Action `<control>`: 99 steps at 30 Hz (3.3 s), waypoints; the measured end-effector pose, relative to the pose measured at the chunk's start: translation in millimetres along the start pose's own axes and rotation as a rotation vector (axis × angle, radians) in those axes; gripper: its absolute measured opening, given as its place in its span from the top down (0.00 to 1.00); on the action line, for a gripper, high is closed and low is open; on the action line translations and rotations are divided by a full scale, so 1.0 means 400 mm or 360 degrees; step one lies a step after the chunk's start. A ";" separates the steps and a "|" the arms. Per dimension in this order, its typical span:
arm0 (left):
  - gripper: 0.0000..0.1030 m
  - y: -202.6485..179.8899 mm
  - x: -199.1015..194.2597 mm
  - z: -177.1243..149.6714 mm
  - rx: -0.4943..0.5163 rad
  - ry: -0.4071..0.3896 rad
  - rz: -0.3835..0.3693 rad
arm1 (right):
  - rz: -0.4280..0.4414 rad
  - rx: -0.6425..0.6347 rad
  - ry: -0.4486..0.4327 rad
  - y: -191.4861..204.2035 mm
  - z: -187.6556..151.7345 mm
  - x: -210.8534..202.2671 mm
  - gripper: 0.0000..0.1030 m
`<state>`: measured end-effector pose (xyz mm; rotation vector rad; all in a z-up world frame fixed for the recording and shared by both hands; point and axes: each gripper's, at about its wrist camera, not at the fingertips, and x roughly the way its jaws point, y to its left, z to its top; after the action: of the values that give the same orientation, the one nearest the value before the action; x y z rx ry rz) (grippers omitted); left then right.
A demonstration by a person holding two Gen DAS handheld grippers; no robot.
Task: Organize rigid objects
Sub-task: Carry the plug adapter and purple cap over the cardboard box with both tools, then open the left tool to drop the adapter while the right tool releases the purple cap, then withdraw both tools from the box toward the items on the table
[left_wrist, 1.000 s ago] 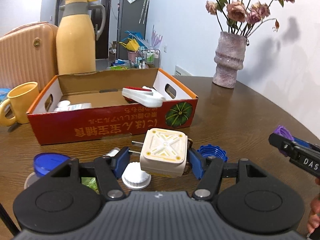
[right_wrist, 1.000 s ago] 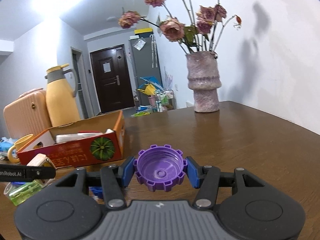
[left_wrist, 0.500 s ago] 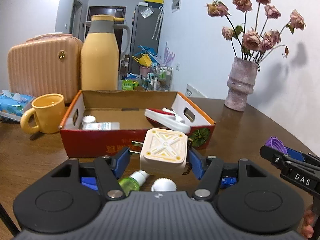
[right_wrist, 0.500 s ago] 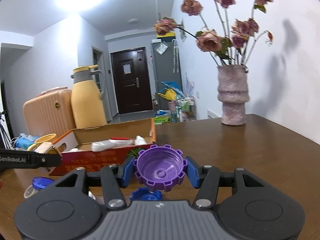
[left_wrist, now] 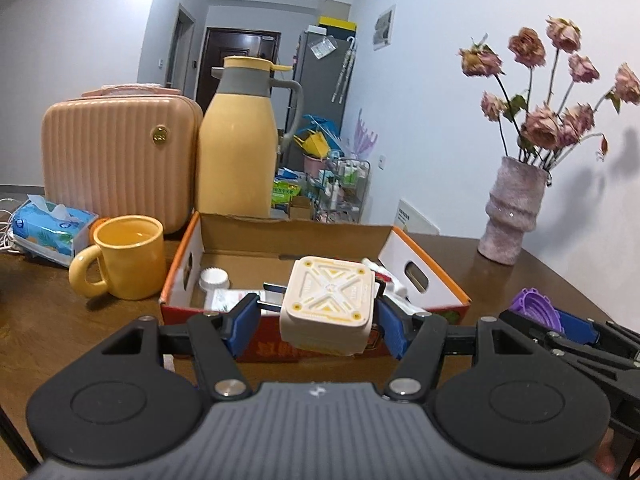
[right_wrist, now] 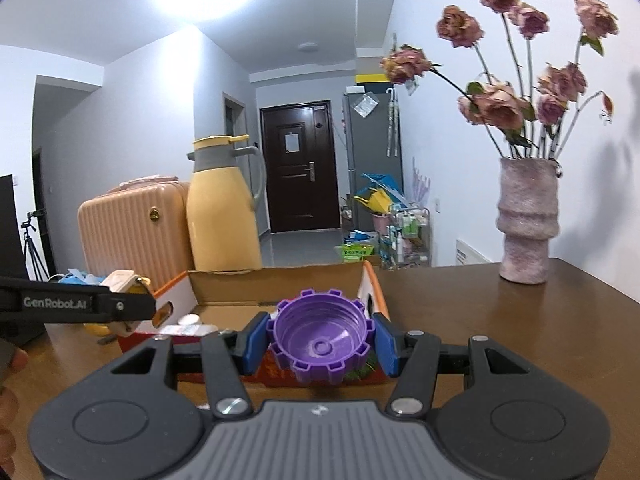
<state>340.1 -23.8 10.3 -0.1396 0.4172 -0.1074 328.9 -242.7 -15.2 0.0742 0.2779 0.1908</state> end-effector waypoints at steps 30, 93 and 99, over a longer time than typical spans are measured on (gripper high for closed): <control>0.38 0.044 0.202 0.101 -0.0104 -0.0005 0.0107 | -0.0004 0.0101 0.0046 0.003 0.128 0.300 0.48; 0.00 0.091 0.291 0.122 -0.0013 0.0081 0.0333 | -0.0101 0.0000 0.0232 -0.024 0.122 0.364 0.01; 0.00 0.082 0.251 0.109 -0.0006 0.0069 0.0323 | -0.0107 0.0010 0.0208 -0.025 0.112 0.313 0.00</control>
<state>451.7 0.2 4.8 -0.0980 0.4722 0.0900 461.4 -229.8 -6.6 0.0584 0.4108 0.1284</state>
